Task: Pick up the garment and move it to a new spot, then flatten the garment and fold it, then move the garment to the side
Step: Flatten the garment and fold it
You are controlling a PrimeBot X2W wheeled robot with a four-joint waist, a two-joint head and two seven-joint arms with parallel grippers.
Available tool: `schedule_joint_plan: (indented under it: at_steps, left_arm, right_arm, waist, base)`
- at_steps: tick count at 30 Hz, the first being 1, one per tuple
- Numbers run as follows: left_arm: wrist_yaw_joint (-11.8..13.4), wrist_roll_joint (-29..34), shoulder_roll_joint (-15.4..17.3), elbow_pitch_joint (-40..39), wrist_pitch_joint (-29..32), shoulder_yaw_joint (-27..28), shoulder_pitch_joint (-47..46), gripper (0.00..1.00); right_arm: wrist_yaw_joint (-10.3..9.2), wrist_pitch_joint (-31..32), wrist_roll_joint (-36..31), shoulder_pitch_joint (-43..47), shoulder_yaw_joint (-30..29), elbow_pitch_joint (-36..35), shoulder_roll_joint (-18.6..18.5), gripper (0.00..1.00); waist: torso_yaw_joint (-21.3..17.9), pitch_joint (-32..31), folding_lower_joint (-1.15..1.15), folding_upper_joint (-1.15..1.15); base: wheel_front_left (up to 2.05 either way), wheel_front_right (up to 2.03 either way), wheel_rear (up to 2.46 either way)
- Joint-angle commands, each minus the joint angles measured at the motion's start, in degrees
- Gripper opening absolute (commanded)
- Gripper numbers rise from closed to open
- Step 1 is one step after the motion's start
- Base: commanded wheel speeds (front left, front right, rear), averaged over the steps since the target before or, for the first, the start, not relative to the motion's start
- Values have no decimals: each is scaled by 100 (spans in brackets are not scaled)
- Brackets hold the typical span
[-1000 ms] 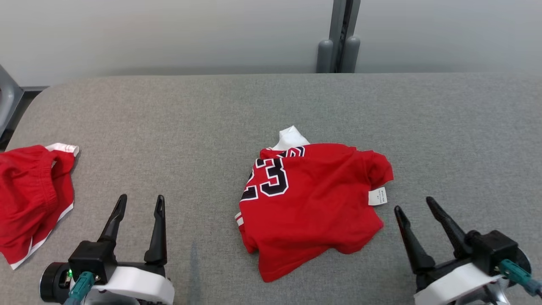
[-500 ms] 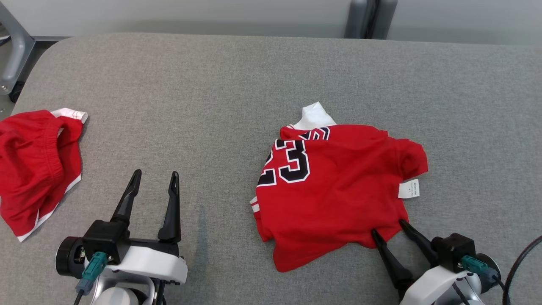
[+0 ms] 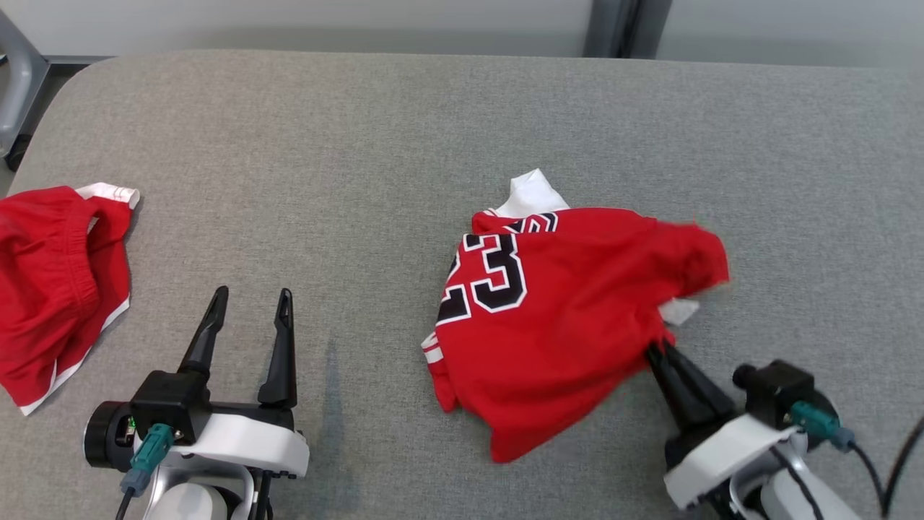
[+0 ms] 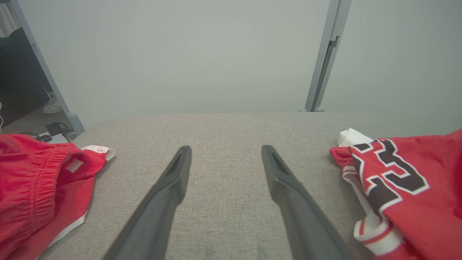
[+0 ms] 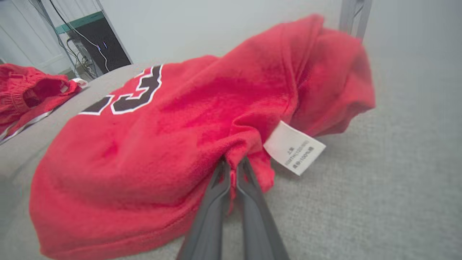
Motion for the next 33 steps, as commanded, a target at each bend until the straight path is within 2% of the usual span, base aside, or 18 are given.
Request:
schedule_joint_plan:
  at_steps: [1,8,16,17,23,29,33]
  left_arm:
    - [23,-20,31,12,-17,30,-133,100]
    - [84,-37,71,-23,18,39,-122,100]
    - [133,-34,101,-131,4,20,-156,100]
    - [128,-31,102,-155,-9,10,-200,100]
    - [133,-28,79,-179,-47,-48,-321,100]
    - [107,-33,19,-134,-108,-122,-532,100]
    - [89,-31,-13,-77,-166,-172,-669,100]
  right_arm:
    - [12,-66,12,-116,-24,-125,-36,0]
    - [12,-118,-175,-335,-482,-1003,-141,0]
    - [12,109,-429,-407,-1540,-1387,-342,0]
    - [12,155,-467,-430,-1814,-1351,-401,0]
    - [12,243,-525,-552,-2428,-950,-516,0]
    - [12,239,-505,-907,-2541,-270,-655,0]
    - [11,142,-463,-1259,-2399,238,-743,0]
  waist:
    - [-28,-6,0,0]
    - [-139,-37,0,0]
    - [-185,76,0,0]
    - [-175,145,0,0]
    - [-95,397,0,0]
    - [39,734,0,0]
    - [103,931,0,0]
  base:
    - [0,0,0]
    - [0,0,0]
    - [0,0,0]
    - [0,0,0]
    - [0,0,0]
    - [0,0,0]
    - [0,0,0]
